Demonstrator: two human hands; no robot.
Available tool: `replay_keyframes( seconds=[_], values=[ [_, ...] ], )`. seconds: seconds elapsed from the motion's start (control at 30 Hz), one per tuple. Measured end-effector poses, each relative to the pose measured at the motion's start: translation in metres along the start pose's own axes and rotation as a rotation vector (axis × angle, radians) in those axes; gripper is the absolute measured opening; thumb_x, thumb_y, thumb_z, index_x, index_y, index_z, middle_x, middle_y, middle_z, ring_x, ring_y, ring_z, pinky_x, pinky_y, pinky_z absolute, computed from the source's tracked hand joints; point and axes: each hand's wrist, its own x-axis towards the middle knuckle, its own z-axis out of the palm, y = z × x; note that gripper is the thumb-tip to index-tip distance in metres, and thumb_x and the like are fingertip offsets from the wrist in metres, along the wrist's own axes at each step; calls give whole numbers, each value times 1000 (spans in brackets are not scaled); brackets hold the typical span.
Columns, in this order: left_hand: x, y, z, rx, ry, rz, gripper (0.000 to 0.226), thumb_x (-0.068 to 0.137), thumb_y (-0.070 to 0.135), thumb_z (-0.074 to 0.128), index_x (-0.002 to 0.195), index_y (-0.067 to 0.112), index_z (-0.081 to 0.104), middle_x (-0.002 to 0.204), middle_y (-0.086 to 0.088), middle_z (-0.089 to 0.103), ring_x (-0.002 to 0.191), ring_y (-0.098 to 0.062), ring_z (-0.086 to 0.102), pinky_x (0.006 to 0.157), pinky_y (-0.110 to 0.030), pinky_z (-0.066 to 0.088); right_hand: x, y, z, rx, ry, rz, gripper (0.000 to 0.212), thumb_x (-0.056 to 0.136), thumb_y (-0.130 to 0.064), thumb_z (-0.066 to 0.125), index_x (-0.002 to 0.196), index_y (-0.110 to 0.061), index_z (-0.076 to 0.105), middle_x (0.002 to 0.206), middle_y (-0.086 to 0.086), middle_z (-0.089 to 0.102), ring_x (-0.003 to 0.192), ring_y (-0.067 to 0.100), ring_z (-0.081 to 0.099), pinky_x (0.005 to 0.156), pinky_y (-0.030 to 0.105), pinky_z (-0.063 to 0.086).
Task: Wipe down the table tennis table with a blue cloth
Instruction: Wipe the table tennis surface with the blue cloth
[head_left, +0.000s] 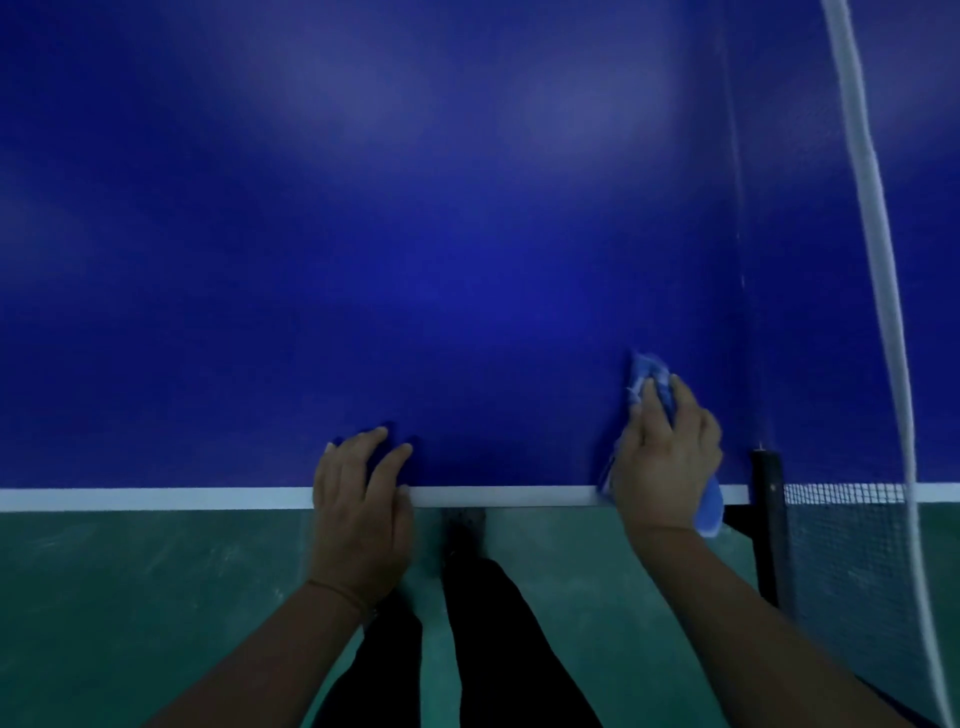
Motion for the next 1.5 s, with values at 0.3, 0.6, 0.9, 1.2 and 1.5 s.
replay_keyframes(
  seconds=[0.3,0.6,0.9,1.2,1.5],
  values=[
    [16,13,5,24,-84,-4,44,91,22,42,120,-4,63,133,-25,50,125,-45,45,116,-60,22,-17,-97,25,22,-42,-567,45,81,-18,60,126,-21,66,137,8,58,103,31,58,71,36,48],
    [8,4,-3,-39,-73,-11,42,90,21,44,122,-1,60,137,-21,47,130,-39,42,119,-58,16,-6,-56,17,56,-85,-607,38,89,-20,53,125,-17,67,136,10,59,108,35,52,75,44,50],
    [-13,-55,-36,-42,32,-269,44,93,24,41,124,-5,55,138,-21,45,131,-37,33,111,-66,27,-36,-229,58,103,-257,-1130,42,97,-28,51,139,-22,55,151,3,45,123,29,46,90,41,44],
    [88,-30,-29,-75,-46,-11,43,91,21,45,125,-2,58,140,-23,46,131,-40,41,121,-52,13,102,-240,60,41,-105,-386,42,95,-24,54,136,-22,57,153,0,42,129,31,44,89,43,41],
    [196,28,8,66,-291,450,47,92,26,41,126,0,60,141,-24,48,132,-42,43,118,-58,20,193,-145,50,91,5,185,45,102,-28,41,146,-23,46,159,-1,29,138,29,26,104,43,27]
  ],
)
